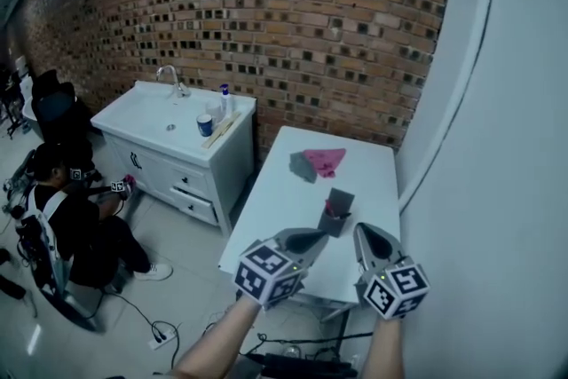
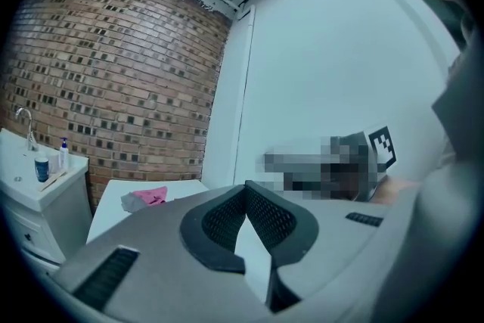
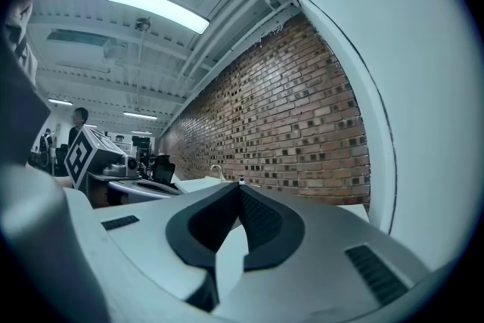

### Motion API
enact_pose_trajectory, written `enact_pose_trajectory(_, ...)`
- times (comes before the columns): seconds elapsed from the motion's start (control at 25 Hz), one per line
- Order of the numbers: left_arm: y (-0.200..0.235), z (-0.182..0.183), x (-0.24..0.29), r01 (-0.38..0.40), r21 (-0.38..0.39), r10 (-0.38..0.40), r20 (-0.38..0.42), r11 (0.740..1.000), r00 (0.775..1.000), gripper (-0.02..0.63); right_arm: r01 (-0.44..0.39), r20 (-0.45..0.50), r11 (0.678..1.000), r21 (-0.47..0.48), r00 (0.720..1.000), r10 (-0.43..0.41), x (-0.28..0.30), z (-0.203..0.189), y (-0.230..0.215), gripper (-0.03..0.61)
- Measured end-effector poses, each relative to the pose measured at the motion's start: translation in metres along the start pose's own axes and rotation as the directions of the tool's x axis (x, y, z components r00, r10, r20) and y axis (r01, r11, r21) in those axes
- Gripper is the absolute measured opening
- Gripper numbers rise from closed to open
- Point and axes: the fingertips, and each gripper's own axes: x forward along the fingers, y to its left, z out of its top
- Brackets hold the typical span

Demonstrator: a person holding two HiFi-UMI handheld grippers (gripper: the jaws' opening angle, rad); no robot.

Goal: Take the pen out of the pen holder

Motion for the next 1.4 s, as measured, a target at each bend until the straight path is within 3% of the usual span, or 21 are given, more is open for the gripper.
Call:
enact_pose_trajectory(0.32, 0.020, 0.005, 0.025, -0.017, 0.030, 0.018, -0.021, 0.999, 1.000, 0.008, 0.007, 0.004, 1.000, 0.025, 1.000, -0.007, 0.016, -0.003, -0.024, 0.000)
enact_pose_trajectory(0.72, 0.054, -0.009, 0.048, 0.030, 0.011, -0.030, -0.060, 0.999, 0.998, 0.008, 0.139, -0.009, 0.989, 0.048, 0.990, -0.139, 0.029, -0.002, -0.049, 0.000)
enact_pose_trajectory(1.4, 0.092, -0.026, 0.075, 0.068, -0.014, -0.069, -0.103, 0.998, 0.992, 0.008, 0.222, -0.097, 0.969, 0.108, 0.972, -0.212, 0.065, -0.048, -0.080, 0.000)
